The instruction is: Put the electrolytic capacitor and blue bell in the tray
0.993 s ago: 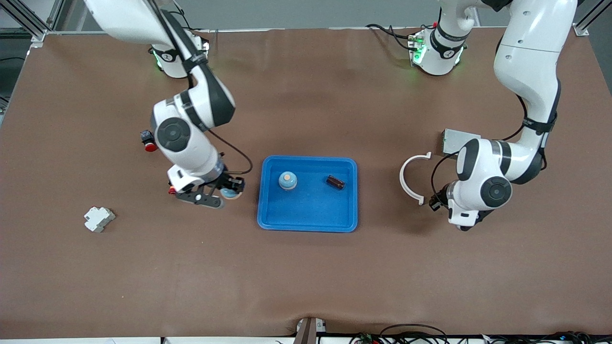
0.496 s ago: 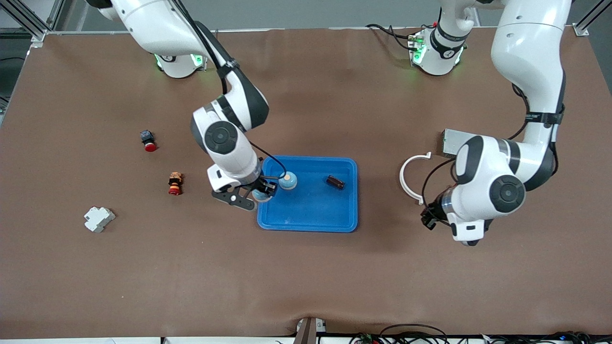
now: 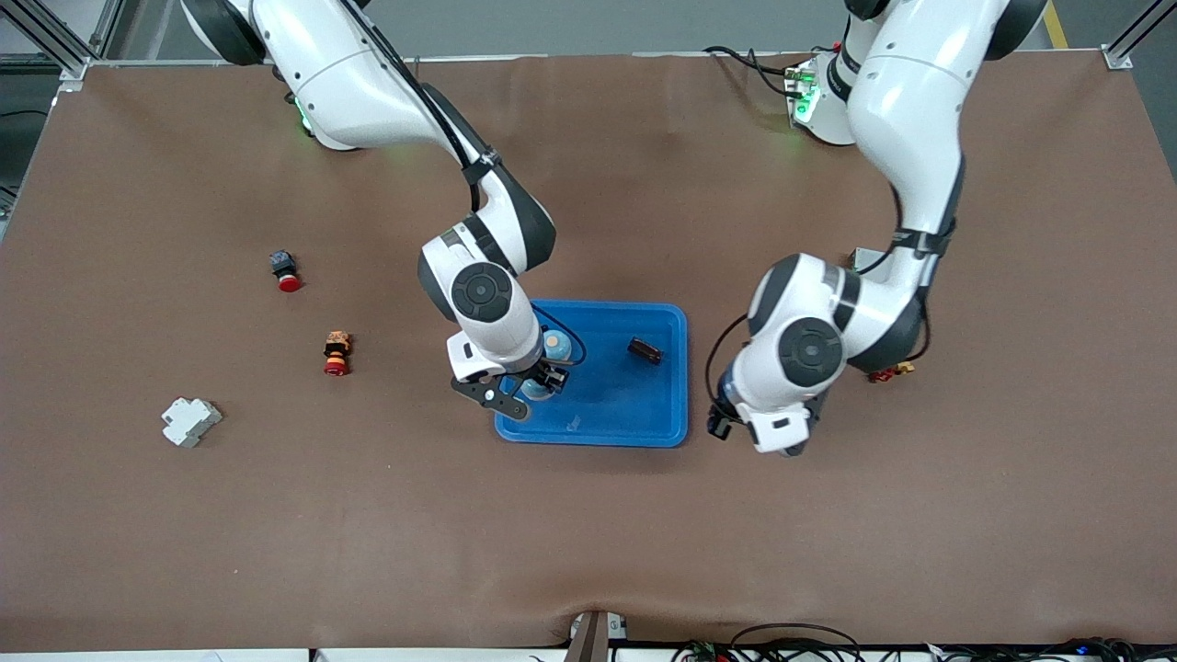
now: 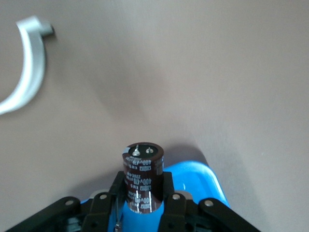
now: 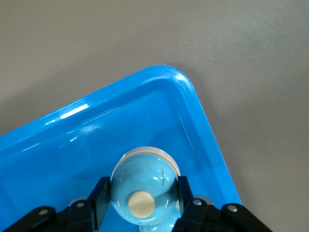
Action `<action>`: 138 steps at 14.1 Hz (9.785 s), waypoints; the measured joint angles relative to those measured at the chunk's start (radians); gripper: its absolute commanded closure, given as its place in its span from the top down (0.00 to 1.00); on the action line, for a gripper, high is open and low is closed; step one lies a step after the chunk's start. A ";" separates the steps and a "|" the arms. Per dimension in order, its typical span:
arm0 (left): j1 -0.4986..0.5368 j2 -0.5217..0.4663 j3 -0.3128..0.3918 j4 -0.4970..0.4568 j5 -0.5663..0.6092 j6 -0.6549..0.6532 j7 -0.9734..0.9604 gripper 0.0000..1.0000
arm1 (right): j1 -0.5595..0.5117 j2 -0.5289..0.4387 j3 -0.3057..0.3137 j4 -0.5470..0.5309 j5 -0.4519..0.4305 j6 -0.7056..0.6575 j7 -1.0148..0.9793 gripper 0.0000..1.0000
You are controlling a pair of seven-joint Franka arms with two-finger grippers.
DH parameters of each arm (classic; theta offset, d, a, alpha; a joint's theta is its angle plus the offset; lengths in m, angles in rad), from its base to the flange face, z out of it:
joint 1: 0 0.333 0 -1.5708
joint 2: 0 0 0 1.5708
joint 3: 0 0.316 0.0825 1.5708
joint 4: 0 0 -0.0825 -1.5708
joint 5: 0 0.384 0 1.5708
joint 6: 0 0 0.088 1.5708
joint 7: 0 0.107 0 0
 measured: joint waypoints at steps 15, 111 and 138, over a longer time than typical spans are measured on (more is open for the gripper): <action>-0.126 0.092 0.002 0.011 0.000 0.222 -0.164 0.00 | 0.009 0.130 -0.006 0.104 -0.002 0.053 0.048 0.00; 0.398 -0.817 0.037 -0.346 0.010 -0.438 1.386 1.00 | -0.635 -0.695 -0.037 -0.090 -0.063 -0.675 -1.111 1.00; 0.408 -0.805 0.037 -0.328 0.010 -0.434 1.385 1.00 | -0.634 -0.695 -0.034 -0.105 -0.027 -0.660 -1.050 1.00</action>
